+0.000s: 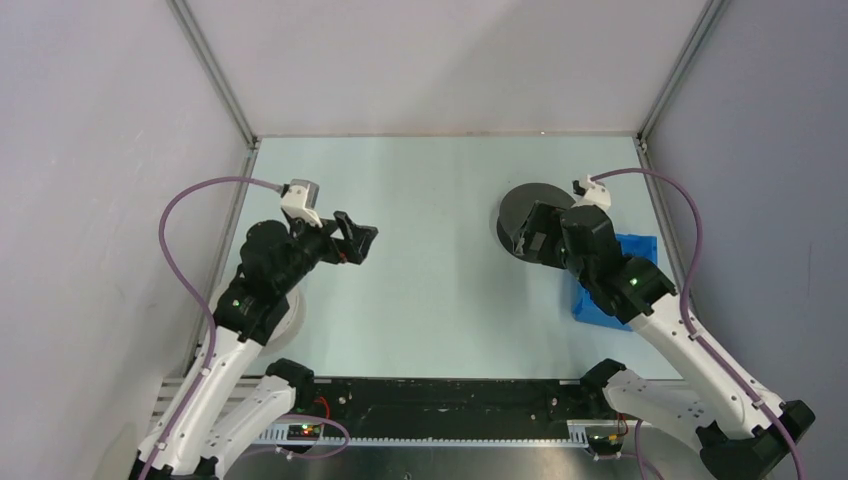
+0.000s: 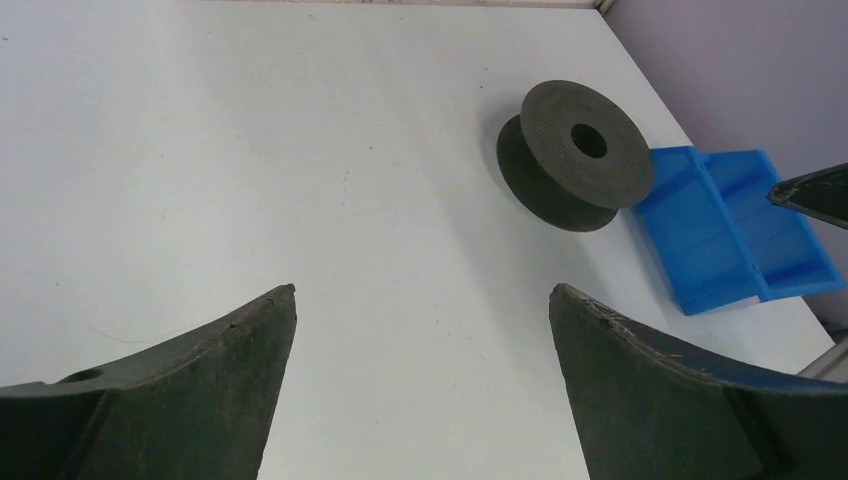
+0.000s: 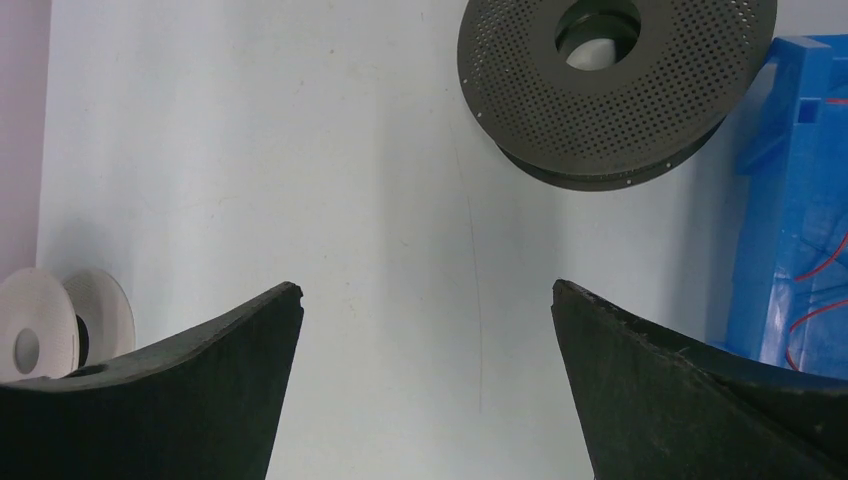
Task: Wrap the cables
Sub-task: Move the cable reel to the center of the board.
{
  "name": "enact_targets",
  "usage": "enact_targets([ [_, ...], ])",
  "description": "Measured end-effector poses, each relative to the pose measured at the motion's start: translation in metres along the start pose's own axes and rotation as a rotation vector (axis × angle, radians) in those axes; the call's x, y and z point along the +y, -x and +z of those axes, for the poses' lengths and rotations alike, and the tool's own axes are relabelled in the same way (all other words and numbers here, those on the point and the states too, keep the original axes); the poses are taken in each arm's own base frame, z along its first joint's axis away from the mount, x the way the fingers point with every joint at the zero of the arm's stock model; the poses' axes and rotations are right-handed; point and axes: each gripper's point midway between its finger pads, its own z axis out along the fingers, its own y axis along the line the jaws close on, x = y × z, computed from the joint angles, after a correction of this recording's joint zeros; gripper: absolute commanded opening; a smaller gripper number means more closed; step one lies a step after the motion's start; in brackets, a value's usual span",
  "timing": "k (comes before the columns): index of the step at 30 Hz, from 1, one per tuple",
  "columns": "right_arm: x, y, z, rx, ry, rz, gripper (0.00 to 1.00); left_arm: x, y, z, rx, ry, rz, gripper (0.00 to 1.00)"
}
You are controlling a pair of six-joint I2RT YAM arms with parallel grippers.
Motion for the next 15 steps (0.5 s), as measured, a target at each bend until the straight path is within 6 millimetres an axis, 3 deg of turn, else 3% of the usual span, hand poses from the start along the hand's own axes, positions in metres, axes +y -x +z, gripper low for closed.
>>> enact_targets([
  [8,0.008,0.007,-0.009,-0.025,0.055,0.018,1.0,0.024,-0.003,0.002,0.005,0.125,0.016,1.0],
  [15,0.017,0.015,-0.022,-0.059,0.129,0.037,1.0,0.084,-0.023,0.007,0.119,0.427,0.111,1.0],
])
